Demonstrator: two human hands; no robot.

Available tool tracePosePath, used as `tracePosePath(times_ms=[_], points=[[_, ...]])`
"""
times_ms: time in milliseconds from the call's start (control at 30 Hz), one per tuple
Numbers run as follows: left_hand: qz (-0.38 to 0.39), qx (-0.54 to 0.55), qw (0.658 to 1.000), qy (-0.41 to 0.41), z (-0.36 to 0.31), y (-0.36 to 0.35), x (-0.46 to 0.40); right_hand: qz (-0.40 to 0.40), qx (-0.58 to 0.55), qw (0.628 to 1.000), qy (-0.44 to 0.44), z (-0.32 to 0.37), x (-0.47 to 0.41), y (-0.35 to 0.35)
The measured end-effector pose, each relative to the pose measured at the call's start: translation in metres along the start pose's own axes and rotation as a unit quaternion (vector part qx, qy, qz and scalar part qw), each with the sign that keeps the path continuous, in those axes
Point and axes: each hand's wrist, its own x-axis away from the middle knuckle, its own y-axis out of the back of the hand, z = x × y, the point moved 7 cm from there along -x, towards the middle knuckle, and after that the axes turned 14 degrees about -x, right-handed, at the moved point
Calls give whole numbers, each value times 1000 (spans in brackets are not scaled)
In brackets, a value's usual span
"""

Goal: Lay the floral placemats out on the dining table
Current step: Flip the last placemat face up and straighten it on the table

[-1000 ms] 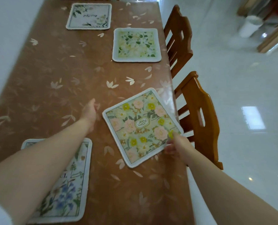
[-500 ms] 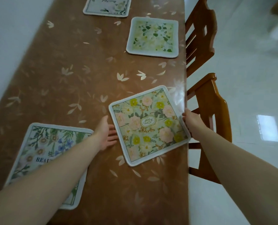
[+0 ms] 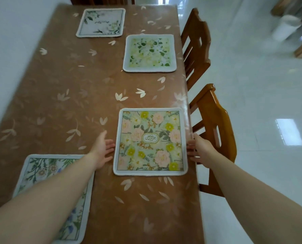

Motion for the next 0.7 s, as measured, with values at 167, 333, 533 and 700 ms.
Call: tracePosePath(times_ms=[167, 333, 533, 700], points=[[18, -23, 1000, -2, -1, -4, 2, 20, -44, 999, -2, -5, 0, -7], [10, -60, 998, -15, -5, -3, 4, 21, -79, 996, -18, -15, -3, -13], [20, -61, 998, -19, -1, 5, 1, 19, -76, 997, -8, -19, 2, -20], [39, -67, 997, -29, 1, 4, 3, 4, -74, 997, -6, -20, 5, -18]])
